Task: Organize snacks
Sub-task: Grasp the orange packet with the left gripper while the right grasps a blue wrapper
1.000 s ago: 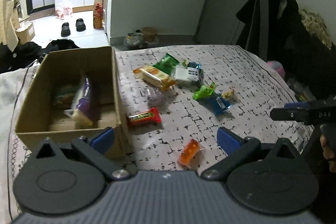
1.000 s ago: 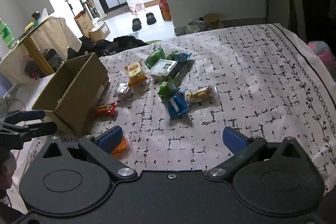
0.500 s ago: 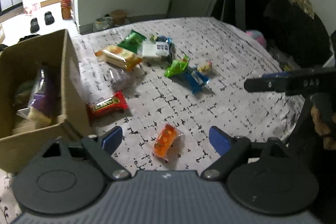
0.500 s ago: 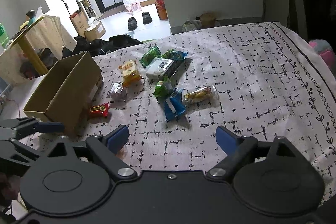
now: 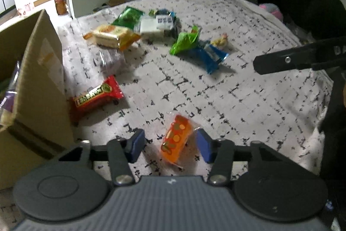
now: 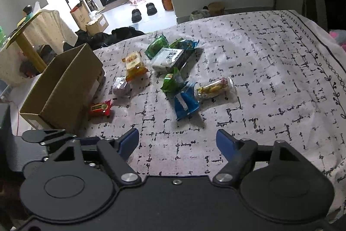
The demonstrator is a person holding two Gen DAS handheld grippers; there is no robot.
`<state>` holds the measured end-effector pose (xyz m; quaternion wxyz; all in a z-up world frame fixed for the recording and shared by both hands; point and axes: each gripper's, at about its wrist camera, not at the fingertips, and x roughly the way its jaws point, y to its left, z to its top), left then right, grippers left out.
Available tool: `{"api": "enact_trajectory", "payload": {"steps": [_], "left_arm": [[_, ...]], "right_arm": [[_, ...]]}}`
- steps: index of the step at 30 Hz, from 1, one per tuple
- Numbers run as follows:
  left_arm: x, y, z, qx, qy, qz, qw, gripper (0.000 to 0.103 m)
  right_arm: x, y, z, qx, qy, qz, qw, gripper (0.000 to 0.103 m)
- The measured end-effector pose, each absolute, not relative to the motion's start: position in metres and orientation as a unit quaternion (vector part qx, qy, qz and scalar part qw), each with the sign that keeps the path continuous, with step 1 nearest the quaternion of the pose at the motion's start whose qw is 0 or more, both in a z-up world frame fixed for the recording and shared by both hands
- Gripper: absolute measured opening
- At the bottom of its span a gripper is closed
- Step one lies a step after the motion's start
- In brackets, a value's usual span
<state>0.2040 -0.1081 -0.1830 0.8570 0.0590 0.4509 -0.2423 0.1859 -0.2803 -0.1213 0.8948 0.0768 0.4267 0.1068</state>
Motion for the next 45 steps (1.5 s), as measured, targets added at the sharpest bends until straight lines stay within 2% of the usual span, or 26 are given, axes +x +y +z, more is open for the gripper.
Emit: {"api": "enact_trajectory", "payload": {"steps": [2, 4, 7, 15, 19, 25, 35, 38, 39, 40, 45], "left_arm": [[0.204, -0.111, -0.186, 0.071, 0.444, -0.240, 0.861, 0.041], [0.205, -0.115, -0.187, 0.086, 0.436, -0.237, 0.864, 0.025], [0.209, -0.113, -0.188, 0.073, 0.436, -0.230, 0.867, 0.019], [0.217, -0.112, -0.172, 0.038, 0.414, -0.217, 0.883, 0.019], [0.224, -0.107, -0.162, 0.016, 0.403, -0.207, 0.892, 0.019], [0.230, -0.101, -0.155, -0.015, 0.394, -0.186, 0.900, 0.019], [0.224, -0.083, -0.151, -0.075, 0.388, -0.141, 0.908, 0.019], [0.223, -0.084, -0.152, -0.075, 0.390, -0.144, 0.907, 0.019], [0.223, -0.084, -0.152, -0.074, 0.390, -0.146, 0.906, 0.019], [0.223, -0.085, -0.152, -0.074, 0.389, -0.148, 0.906, 0.019], [0.221, -0.082, -0.153, -0.080, 0.387, -0.148, 0.907, 0.019]], "right_arm": [[0.188, -0.280, -0.124, 0.077, 0.429, 0.105, 0.894, 0.077], [0.190, -0.279, -0.126, 0.079, 0.431, 0.101, 0.893, 0.077], [0.194, -0.277, -0.129, 0.078, 0.433, 0.096, 0.893, 0.077], [0.208, -0.276, -0.132, 0.082, 0.418, 0.089, 0.900, 0.077], [0.219, -0.275, -0.135, 0.091, 0.417, 0.083, 0.901, 0.070], [0.237, -0.272, -0.146, 0.094, 0.425, 0.070, 0.898, 0.065], [0.259, -0.267, -0.168, 0.100, 0.435, 0.053, 0.893, 0.064], [0.264, -0.263, -0.169, 0.088, 0.434, 0.045, 0.896, 0.057], [0.264, -0.263, -0.169, 0.082, 0.433, 0.039, 0.897, 0.045], [0.265, -0.264, -0.169, 0.082, 0.432, 0.039, 0.897, 0.037], [0.256, -0.267, -0.164, 0.094, 0.431, 0.053, 0.896, 0.032]]}}
